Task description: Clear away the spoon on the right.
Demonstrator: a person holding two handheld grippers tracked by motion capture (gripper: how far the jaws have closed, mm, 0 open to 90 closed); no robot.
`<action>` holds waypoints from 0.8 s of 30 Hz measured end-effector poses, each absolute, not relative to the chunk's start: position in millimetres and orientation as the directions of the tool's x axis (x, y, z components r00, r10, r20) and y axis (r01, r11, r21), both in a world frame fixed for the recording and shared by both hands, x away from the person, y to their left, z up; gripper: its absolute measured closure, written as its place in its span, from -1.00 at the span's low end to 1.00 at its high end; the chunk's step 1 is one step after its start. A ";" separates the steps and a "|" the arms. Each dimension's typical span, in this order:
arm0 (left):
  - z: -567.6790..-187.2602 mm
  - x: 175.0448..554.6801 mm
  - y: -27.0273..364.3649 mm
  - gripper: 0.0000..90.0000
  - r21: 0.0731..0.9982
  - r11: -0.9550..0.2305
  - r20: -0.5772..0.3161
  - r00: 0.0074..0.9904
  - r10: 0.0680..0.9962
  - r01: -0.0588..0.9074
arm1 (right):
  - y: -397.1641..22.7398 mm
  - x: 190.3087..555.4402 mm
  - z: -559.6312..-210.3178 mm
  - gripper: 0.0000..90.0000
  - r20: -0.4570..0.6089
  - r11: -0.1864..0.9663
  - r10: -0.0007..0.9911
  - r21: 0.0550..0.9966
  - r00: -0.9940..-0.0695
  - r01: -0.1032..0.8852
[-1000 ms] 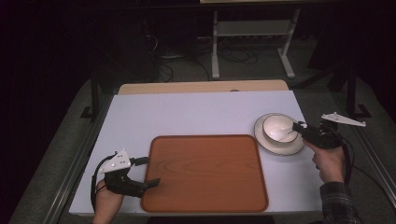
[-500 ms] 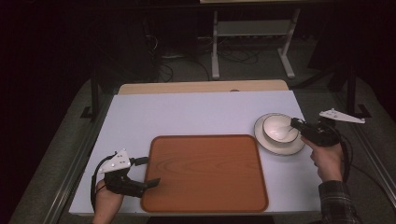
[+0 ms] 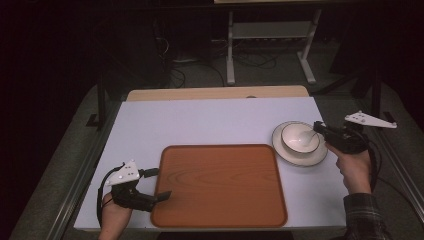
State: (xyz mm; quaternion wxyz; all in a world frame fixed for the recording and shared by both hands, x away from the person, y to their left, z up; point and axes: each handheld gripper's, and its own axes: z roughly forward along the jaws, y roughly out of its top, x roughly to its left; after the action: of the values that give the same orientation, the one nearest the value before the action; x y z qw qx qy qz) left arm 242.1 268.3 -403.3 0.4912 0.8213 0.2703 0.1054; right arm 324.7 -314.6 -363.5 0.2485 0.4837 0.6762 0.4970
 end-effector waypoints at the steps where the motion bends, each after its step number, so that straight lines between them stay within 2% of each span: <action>1: -403.3 242.0 268.4 -0.70 0.864 -0.371 -0.093 0.831 0.548 0.341 | -314.3 324.2 -361.8 0.85 0.142 0.041 0.900 0.914 -0.412 0.404; 12: -403.2 241.6 268.7 -0.70 0.864 -0.370 -0.092 0.831 0.549 0.340 | -303.2 312.3 -340.5 0.85 0.107 0.090 0.875 0.923 -0.473 0.375; 24: -403.1 241.3 268.5 -0.70 0.865 -0.370 -0.091 0.831 0.549 0.339 | -281.8 298.2 -330.4 0.85 0.104 0.152 0.801 0.917 -0.589 0.368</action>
State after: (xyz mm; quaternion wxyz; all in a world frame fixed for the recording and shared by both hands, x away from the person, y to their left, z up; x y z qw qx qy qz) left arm 241.3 268.5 -403.1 0.4917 0.8207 0.2706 0.1065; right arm 298.2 -281.8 -330.4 0.2110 0.4010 0.7290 0.5131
